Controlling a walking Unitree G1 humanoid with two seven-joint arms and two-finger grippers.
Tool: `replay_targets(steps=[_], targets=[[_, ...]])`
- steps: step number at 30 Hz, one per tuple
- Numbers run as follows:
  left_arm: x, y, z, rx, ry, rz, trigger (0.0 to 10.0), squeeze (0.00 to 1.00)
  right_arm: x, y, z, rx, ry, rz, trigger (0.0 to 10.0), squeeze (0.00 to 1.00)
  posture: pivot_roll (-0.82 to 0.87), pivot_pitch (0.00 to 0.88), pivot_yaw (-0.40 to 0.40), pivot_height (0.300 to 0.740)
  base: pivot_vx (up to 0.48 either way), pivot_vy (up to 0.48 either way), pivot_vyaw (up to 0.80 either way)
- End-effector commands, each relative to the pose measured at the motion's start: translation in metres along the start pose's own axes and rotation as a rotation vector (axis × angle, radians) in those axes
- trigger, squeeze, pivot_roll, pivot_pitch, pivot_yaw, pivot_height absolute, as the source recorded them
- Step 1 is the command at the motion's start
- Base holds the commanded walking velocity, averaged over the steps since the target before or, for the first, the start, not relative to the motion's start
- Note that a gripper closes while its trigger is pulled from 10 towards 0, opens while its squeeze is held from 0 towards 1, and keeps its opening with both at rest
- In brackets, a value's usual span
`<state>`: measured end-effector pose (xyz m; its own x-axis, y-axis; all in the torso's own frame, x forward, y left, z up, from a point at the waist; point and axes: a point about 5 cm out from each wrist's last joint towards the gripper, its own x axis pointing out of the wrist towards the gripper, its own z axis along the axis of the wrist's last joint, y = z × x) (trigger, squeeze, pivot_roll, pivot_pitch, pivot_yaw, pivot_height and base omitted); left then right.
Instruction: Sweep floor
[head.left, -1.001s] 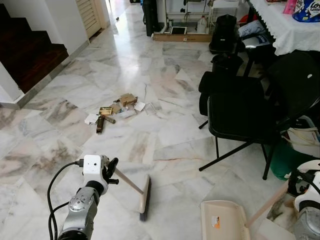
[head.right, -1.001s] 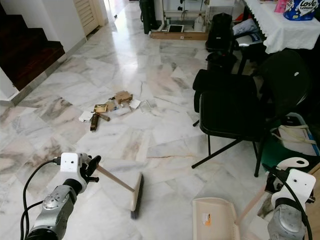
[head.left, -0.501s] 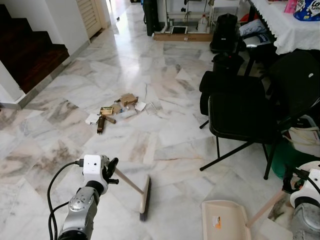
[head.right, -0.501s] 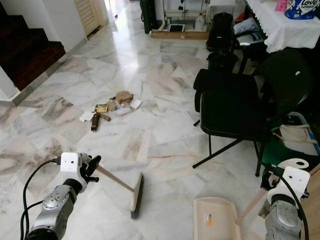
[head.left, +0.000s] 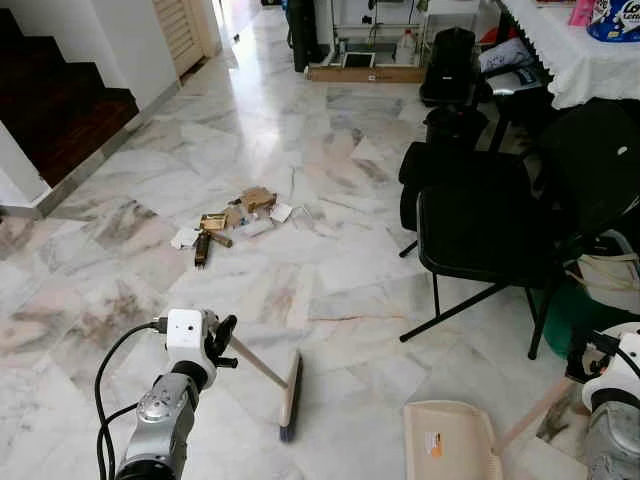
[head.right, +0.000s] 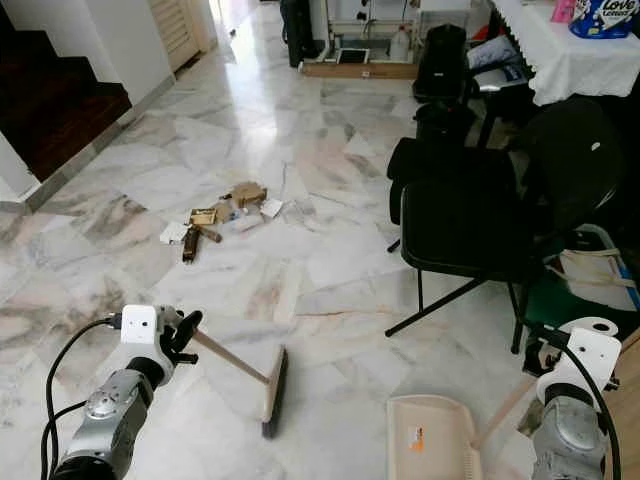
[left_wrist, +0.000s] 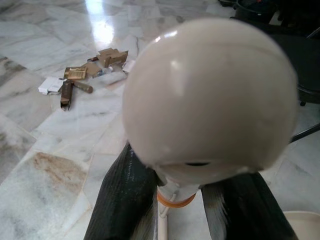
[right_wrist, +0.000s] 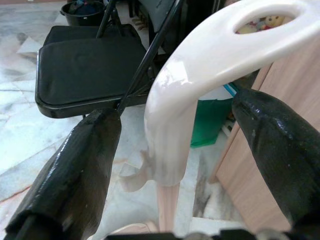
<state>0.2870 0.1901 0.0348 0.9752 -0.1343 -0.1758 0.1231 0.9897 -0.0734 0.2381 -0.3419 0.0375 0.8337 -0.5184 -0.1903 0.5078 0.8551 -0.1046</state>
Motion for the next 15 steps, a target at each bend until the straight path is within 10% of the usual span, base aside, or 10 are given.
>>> replay_targets(steps=[1,3,4,5,15], targets=[[0.0022,0.0046,0.0089,0.020,-0.027,0.001,10.0,0.00,0.0020,-0.0027,0.0020,0.014,-0.002,-0.011,10.0,0.00,0.00,0.041,0.099,0.740,0.000,0.000,0.00],[0.0024,0.0046,0.0094,0.022,-0.028,0.001,10.0,0.00,0.0031,-0.0035,0.0034,0.019,-0.005,-0.013,9.7,0.00,0.00,0.041,0.100,0.740,0.000,0.000,0.00],[0.0024,0.0047,0.0095,0.022,-0.028,0.001,10.0,0.00,0.0034,-0.0034,0.0036,0.020,-0.006,-0.012,8.0,0.00,0.01,0.041,0.100,0.740,0.000,0.000,0.00],[0.0023,0.0049,0.0097,0.022,-0.028,0.001,10.0,0.00,0.0038,-0.0029,0.0042,0.021,-0.011,-0.007,0.0,0.00,0.00,0.042,0.101,0.740,0.000,0.000,0.00],[0.0023,0.0045,0.0097,0.021,-0.028,-0.003,10.0,0.00,0.0043,-0.0020,0.0041,0.029,-0.014,0.002,0.0,0.00,0.00,0.042,0.104,0.740,0.000,0.000,0.00]])
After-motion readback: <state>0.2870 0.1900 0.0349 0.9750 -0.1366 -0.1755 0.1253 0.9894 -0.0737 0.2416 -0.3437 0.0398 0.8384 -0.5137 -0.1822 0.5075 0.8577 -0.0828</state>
